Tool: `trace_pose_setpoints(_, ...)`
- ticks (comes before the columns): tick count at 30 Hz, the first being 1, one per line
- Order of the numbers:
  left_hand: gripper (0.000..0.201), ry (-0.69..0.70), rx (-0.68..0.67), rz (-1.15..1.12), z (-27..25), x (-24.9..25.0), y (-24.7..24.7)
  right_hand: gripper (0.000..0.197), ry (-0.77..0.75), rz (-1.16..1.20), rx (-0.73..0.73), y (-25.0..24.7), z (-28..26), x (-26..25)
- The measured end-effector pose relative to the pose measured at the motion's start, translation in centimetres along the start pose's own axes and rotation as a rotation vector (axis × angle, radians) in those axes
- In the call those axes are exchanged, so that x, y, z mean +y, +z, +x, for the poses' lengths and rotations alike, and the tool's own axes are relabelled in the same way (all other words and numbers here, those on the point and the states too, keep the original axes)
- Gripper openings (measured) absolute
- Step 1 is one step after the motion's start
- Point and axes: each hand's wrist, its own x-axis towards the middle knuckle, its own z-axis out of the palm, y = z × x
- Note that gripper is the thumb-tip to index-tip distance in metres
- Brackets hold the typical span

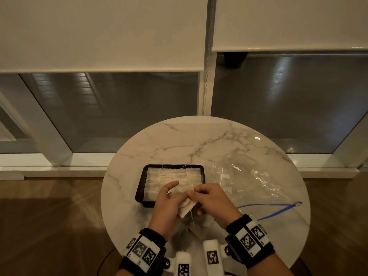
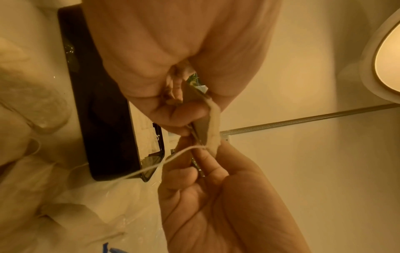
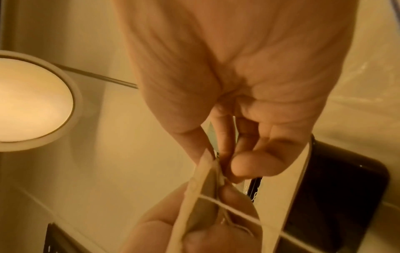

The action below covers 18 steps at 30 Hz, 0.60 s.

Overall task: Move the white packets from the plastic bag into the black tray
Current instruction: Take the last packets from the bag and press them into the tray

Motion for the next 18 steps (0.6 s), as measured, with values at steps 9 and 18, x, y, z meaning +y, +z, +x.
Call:
trace_pose_setpoints(9,0.038,0.048,0.072,0.029,0.24,-0.41,0.00,0.012,-0.026,0.174,0.101,-0.46,-0.11,0.17)
trace_pose_setpoints(18,0.036,0.088,0.056,0.106,0.27,-0.62,-0.42,0.020,-0.056,0.266,0.167,-0.86,-0.29,0.14)
